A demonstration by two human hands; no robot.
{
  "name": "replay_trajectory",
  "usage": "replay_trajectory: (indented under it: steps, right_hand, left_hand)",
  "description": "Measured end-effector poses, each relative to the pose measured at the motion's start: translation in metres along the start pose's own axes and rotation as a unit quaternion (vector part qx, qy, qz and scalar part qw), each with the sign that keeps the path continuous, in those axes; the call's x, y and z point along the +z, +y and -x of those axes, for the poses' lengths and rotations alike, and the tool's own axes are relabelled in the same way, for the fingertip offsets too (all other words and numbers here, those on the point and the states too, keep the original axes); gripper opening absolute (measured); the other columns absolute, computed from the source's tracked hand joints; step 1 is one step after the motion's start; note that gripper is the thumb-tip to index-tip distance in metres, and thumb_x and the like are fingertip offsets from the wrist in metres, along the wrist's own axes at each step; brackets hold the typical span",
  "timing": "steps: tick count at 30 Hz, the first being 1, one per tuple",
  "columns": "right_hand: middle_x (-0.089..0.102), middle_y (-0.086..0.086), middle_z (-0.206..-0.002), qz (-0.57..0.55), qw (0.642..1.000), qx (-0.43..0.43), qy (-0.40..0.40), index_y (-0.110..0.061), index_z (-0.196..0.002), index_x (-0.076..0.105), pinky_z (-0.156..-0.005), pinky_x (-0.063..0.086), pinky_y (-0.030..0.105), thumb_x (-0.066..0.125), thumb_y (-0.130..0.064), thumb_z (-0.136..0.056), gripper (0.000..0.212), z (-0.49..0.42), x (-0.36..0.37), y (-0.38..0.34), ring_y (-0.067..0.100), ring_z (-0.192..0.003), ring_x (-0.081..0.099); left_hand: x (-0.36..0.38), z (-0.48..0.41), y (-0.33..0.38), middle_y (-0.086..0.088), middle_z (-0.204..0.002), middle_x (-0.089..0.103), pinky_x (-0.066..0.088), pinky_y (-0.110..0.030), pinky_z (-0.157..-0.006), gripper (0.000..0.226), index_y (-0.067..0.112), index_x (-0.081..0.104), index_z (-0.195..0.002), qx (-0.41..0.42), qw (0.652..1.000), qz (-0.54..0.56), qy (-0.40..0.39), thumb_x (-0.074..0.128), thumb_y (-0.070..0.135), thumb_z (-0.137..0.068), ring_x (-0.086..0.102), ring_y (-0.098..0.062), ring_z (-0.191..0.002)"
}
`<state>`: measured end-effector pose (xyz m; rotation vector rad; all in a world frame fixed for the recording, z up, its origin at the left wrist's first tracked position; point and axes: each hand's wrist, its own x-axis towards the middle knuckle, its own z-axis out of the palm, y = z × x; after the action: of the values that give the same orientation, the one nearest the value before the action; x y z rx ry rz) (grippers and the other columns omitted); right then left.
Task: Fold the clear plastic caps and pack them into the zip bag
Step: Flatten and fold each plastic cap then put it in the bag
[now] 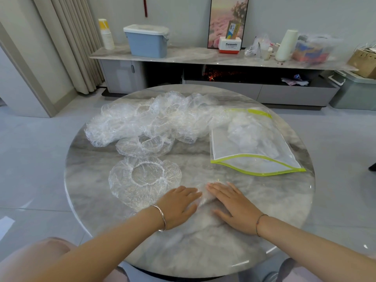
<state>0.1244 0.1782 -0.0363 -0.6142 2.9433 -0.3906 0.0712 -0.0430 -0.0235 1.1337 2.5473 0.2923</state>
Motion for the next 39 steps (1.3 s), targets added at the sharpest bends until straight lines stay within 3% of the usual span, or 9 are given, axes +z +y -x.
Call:
replay_trajectory:
  steps: [4,11,16,20,22,26,30,34,39]
  right_hand:
    - [0.057,-0.007,-0.121,0.051,0.986,-0.101,0.125,-0.027,-0.125,0.053,-0.103,0.026,0.025,0.048,-0.028,-0.085,0.041,0.002,-0.005,0.002,0.011,-0.109,0.048]
    - [0.064,-0.007,-0.093,0.155,0.946,-0.217,0.183,-0.023,-0.095,0.069,-0.08,0.038,0.023,0.05,-0.019,-0.086,0.021,-0.008,0.015,0.0,0.012,-0.08,0.059]
    - [0.063,-0.015,-0.08,-0.133,0.978,0.004,0.162,-0.023,-0.081,0.067,-0.071,0.034,0.012,0.057,-0.02,-0.086,0.012,-0.011,0.003,-0.015,0.003,-0.073,0.056]
    - [0.064,-0.002,-0.065,-0.424,0.871,0.201,0.146,-0.019,-0.073,0.061,-0.062,0.046,0.02,0.065,-0.003,-0.085,0.02,-0.018,0.001,-0.018,0.005,-0.054,0.056]
    - [0.061,0.001,-0.056,-0.455,0.846,0.244,0.131,-0.013,-0.073,0.056,-0.055,0.046,0.025,0.064,0.0,-0.084,0.019,-0.021,-0.001,-0.017,0.011,-0.043,0.054]
    - [0.06,0.004,-0.07,-0.434,0.826,0.316,0.17,-0.012,-0.08,0.051,-0.043,0.042,0.021,0.065,-0.011,-0.085,0.015,-0.027,-0.001,-0.017,0.013,-0.038,0.053]
    - [0.063,0.005,-0.084,-0.442,0.802,0.375,0.145,-0.012,-0.097,0.051,-0.034,0.033,0.015,0.07,-0.032,-0.082,0.032,-0.034,-0.013,-0.02,0.015,-0.043,0.057]
    - [0.058,0.006,-0.077,-0.502,0.77,0.382,0.099,-0.008,-0.107,0.048,-0.031,0.03,0.016,0.075,-0.01,-0.078,0.04,-0.033,-0.018,-0.025,0.006,-0.032,0.048]
    - [0.057,0.007,-0.068,-0.607,0.697,0.363,0.118,-0.004,-0.114,0.051,-0.035,0.032,0.016,0.072,-0.002,-0.08,0.04,-0.028,-0.03,-0.02,0.005,-0.035,0.046]
  left_hand:
    - [-0.011,0.003,-0.002,0.003,-0.138,0.038,0.026,-0.023,-0.1,0.067,0.026,0.039,-0.142,-0.014,0.997,0.076,-0.02,0.018,0.038,-0.079,0.036,-0.014,-0.117]
    - [-0.006,0.0,-0.006,0.003,-0.131,0.039,0.025,-0.017,-0.097,0.058,0.026,0.037,-0.143,-0.003,0.996,0.083,-0.032,0.043,0.008,-0.088,0.033,-0.013,-0.114]
    - [-0.005,-0.001,-0.014,0.002,-0.118,0.046,0.034,-0.024,-0.093,0.052,0.022,0.049,-0.131,-0.006,0.998,0.066,-0.017,0.057,0.029,-0.08,0.038,-0.016,-0.106]
    - [0.001,-0.012,-0.012,0.012,-0.071,0.056,0.037,-0.018,-0.068,0.028,0.014,0.066,-0.086,-0.078,0.977,0.178,0.09,0.062,0.042,-0.086,0.045,0.0,-0.068]
    - [0.002,-0.017,-0.009,0.014,-0.055,0.051,0.037,-0.014,-0.058,0.024,0.019,0.063,-0.069,-0.121,0.957,0.233,0.122,0.063,0.034,-0.087,0.047,0.0,-0.053]
    - [0.003,-0.026,-0.006,0.005,-0.067,0.068,0.051,-0.026,-0.069,0.028,0.027,0.057,-0.058,-0.164,0.947,0.249,0.119,0.065,0.031,-0.084,0.062,-0.011,-0.064]
    - [-0.002,-0.032,-0.001,0.005,-0.069,0.066,0.053,-0.028,-0.072,0.027,0.026,0.054,-0.056,-0.19,0.952,0.213,0.115,0.064,0.027,-0.081,0.059,-0.011,-0.065]
    - [-0.007,-0.037,0.003,0.005,-0.07,0.064,0.047,-0.025,-0.066,0.016,0.021,0.058,-0.066,-0.195,0.947,0.243,0.075,0.057,0.018,-0.081,0.056,-0.012,-0.064]
    - [-0.028,-0.046,0.003,0.0,-0.093,0.065,0.048,-0.017,-0.06,0.026,0.014,0.061,-0.104,-0.219,0.832,0.505,0.074,0.058,0.036,-0.09,0.059,-0.011,-0.071]
